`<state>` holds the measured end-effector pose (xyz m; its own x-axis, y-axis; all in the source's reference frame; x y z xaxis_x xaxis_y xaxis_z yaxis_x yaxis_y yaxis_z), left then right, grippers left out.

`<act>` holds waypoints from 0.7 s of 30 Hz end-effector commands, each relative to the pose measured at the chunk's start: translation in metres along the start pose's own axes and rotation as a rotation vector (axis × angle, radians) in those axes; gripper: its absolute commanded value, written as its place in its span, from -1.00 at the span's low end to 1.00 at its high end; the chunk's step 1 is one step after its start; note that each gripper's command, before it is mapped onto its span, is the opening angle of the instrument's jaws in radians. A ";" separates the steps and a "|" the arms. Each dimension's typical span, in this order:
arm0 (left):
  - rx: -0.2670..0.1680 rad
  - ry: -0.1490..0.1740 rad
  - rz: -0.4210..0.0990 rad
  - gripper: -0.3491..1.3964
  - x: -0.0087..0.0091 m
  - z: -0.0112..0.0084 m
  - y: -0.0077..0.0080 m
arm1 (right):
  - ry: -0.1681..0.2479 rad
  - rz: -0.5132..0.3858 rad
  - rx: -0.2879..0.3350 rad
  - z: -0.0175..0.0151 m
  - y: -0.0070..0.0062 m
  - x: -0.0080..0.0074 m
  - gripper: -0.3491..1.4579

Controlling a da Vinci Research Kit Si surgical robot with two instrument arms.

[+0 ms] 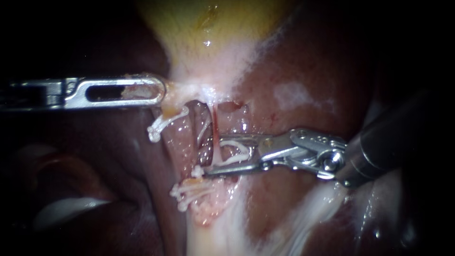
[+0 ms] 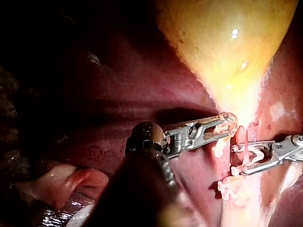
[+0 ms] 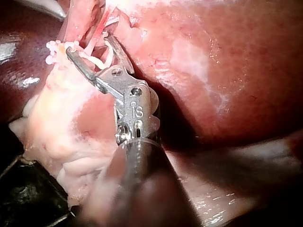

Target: Clipping second clip right tube

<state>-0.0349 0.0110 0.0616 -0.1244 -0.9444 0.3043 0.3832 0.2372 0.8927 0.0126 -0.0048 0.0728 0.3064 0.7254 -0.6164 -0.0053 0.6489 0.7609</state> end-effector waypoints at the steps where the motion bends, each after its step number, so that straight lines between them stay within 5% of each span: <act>1: -0.001 0.000 0.000 -1.00 0.0000 0.0000 0.0000 | 0.010 0.006 0.007 0.0001 0.0000 0.0000 -0.07; 12: 0.002 0.001 0.000 -1.00 0.0001 0.0001 0.0000 | 0.133 0.104 0.180 0.0009 -0.0012 0.0000 -0.07; 21: 0.002 0.001 0.001 -1.00 0.0001 0.0001 0.0001 | 0.154 0.131 0.278 0.0018 -0.0033 0.0003 -0.11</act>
<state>-0.0350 0.0110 0.0618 -0.1236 -0.9444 0.3047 0.3818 0.2382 0.8930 0.0145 -0.0072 0.0703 0.1719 0.8387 -0.5168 0.2378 0.4737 0.8480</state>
